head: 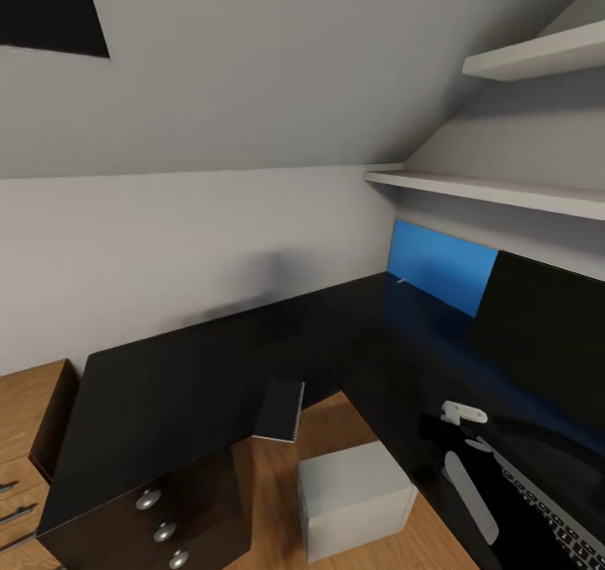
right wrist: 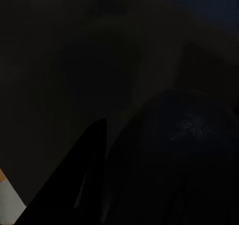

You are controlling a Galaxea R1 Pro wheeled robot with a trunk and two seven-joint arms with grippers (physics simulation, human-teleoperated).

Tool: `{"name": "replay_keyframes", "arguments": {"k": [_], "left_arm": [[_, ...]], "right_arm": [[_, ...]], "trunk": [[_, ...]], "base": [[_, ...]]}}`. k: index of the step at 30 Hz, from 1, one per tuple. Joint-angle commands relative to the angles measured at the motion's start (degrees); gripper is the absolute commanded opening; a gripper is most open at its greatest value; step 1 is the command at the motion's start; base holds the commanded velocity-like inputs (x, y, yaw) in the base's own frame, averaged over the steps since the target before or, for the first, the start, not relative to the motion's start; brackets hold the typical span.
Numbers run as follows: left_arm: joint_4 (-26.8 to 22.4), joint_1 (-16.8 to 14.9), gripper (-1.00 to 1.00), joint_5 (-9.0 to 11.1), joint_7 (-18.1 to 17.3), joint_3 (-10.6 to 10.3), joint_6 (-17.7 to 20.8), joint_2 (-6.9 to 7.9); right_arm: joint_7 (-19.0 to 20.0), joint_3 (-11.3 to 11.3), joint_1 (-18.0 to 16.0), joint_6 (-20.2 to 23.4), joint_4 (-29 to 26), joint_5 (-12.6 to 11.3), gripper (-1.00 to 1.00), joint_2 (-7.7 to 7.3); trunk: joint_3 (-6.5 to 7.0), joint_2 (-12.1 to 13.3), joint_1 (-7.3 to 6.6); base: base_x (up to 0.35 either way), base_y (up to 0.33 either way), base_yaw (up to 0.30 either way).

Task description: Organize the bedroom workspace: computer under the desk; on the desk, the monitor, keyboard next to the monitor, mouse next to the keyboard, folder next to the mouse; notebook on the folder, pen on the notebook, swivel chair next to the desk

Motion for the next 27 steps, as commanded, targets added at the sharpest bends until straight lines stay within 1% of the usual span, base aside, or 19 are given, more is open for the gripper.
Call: {"name": "replay_keyframes", "arguments": {"k": [1, 3, 11, 14, 20, 27], "left_arm": [[0.0, 0.0, 1.00, -0.5, -0.1, 0.5, -0.1, -0.03], [0.0, 0.0, 1.00, -0.5, -0.1, 0.5, -0.1, -0.03], [0.0, 0.0, 1.00, -0.5, -0.1, 0.5, 0.0, -0.04], [0.0, 0.0, 1.00, -0.5, -0.1, 0.5, -0.1, -0.04], [0.0, 0.0, 1.00, -0.5, -0.1, 0.5, -0.1, -0.02], [0.0, 0.0, 1.00, -0.5, -0.1, 0.5, -0.1, 0.05]], "right_arm": [[-0.5, 0.2, 0.0, 0.6, -0.1, -0.5, -1.00, -0.13], [-0.5, 0.2, 0.0, 1.9, 0.0, -0.5, -1.00, -0.16], [-0.6, -0.2, -0.4, 11.3, 0.0, -0.3, -1.00, -0.31], [-0.6, -0.2, -0.6, 13.2, 0.0, -0.4, -1.00, -0.41], [-0.7, -0.2, -1.5, 14.1, 0.1, -0.4, -1.00, -0.86], [-0.4, -0.2, -1.7, 13.7, 0.0, -0.3, -1.00, -1.18]], "trunk": [[-0.07, 0.0, 0.00], [-0.07, 0.0, 0.00], [-0.07, 0.0, 0.00], [-0.07, 0.0, 0.00], [-0.07, 0.0, 0.00], [-0.07, 0.0, 0.00]], "base": [[0.000, 0.000, 0.000], [0.000, 0.000, 0.000], [0.000, 0.000, 0.000], [0.000, 0.000, 0.000], [0.000, 0.000, 0.000], [0.000, 0.000, 0.000]]}}
